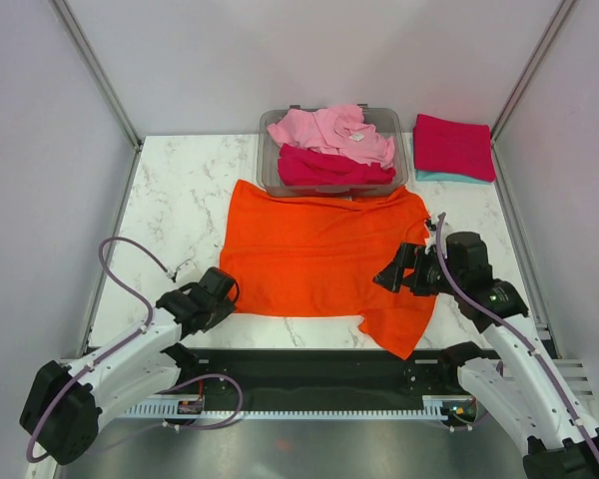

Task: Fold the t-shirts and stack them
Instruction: Fold the tshirt

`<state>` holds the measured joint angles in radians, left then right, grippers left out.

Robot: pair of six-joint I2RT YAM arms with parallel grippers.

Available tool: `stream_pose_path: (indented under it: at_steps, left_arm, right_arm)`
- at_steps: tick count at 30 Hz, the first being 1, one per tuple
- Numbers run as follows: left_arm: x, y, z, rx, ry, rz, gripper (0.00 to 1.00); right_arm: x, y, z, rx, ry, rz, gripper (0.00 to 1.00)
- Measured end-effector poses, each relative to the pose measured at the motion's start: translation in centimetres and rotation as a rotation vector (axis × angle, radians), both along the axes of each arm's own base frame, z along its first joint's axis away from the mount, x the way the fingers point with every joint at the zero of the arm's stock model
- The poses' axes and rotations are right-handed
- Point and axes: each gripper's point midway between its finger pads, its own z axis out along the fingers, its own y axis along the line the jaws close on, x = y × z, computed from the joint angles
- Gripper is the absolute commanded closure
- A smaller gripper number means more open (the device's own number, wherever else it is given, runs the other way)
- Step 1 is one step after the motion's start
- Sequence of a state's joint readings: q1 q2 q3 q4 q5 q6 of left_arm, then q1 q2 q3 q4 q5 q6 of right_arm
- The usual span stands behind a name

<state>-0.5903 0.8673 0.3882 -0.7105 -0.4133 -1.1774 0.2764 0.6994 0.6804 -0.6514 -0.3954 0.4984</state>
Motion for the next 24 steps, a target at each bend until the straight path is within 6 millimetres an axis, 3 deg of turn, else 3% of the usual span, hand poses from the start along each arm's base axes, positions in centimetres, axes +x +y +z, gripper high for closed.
stream_pose_path:
  at_steps: [6,10,15,18,21,24]
  left_arm:
    - [1.2,-0.5,0.0,-0.015,-0.05,0.004,0.68]
    - [1.8,-0.9,0.4,-0.026,-0.08,-0.019,0.98]
    - [2.6,-1.2,1.6,-0.036,-0.147,-0.063,0.98]
    - [2.9,-1.1,2.1,-0.022,-0.17,-0.089,0.98]
    - [3.2,-1.3,2.5,-0.021,-0.194,-0.112,0.98]
    - [3.5,-1.4,2.7,-0.016,-0.209,-0.13,0.98]
  right_arm:
    - [-0.7,-0.2,-2.1,-0.012,0.06,-0.005,0.02]
    - [-0.7,-0.7,-2.8,-0.027,0.089,-0.048,0.02]
    - [-1.1,-2.1,-5.9,-0.151,0.219,-0.171,0.02]
    - [-2.7,-2.0,-8.6,-0.286,0.326,-0.176,0.02]
    - [-4.6,-1.6,-10.2,-0.392,0.373,-0.169,0.02]
    - [-5.8,-1.2,-10.5,-0.435,0.371,-0.186,0.12]
